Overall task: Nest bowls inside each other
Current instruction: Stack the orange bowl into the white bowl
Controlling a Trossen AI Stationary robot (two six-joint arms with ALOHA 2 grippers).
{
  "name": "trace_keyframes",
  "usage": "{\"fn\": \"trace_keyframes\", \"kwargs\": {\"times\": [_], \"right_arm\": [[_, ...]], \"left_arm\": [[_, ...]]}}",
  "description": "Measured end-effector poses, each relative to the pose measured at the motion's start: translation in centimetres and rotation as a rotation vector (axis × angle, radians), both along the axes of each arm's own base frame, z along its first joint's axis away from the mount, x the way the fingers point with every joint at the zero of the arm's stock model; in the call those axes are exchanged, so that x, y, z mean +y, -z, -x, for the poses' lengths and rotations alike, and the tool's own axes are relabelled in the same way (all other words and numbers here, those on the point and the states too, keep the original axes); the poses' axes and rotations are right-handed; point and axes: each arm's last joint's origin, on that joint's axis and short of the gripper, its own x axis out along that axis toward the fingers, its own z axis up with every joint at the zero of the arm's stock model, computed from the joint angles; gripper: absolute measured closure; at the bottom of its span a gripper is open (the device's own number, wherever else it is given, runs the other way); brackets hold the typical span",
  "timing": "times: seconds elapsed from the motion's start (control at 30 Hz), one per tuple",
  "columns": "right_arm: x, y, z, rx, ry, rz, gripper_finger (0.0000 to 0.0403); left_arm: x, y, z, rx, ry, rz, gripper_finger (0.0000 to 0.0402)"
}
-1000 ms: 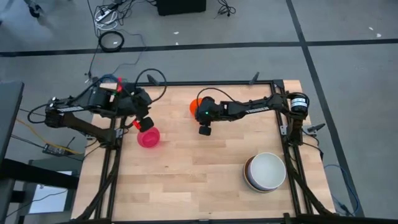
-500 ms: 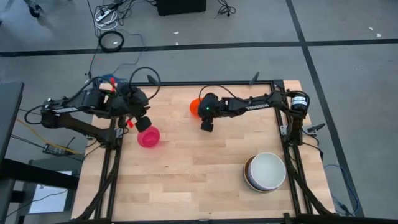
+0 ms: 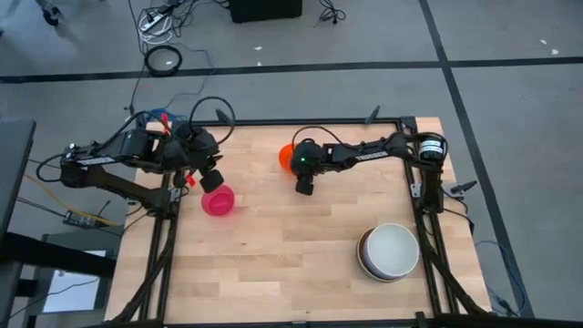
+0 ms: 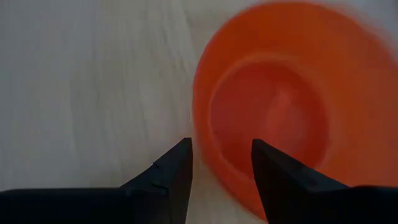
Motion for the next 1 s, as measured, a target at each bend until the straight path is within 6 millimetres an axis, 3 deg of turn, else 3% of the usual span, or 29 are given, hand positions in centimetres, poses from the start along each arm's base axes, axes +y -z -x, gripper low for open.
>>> {"fn": "trace_keyframes", "kwargs": {"times": [0.2,0.3,0.43,0.6,0.7,0.8,1.0], "right_arm": [[-0.1,1.4,-0.3,0.027,0.015,0.010,0.0260],[-0.1,1.4,-0.3,0.025,0.017,0.013,0.0298],[-0.1,1.1,-0.3,0.024,-0.011,0.028,0.0385],[0.6,0.4,-0.1,0.030,-0.015,0.033,0.0400],[1.6,-1.4,0.3,0.027,-0.008,0.073,0.0401],[3.0,-4.5,1.4,0.000,-0.002,0.099,0.0402],[6.5,-12.3,6.2,-0.098,0.023,0.035,0.0402]], "left_arm": [[0.0,0.0,0.0,-0.004,0.001,0.000,0.0328],[0.0,0.0,0.0,-0.004,0.001,-0.001,0.0328],[0.0,0.0,0.0,-0.004,0.001,-0.001,0.0328],[0.0,0.0,0.0,-0.005,0.001,-0.001,0.0328],[0.0,0.0,-0.1,-0.006,0.001,0.000,0.0328],[0.0,0.0,-0.1,-0.007,0.000,0.000,0.0328],[0.0,0.0,0.0,-0.007,-0.001,0.001,0.0328]]}}
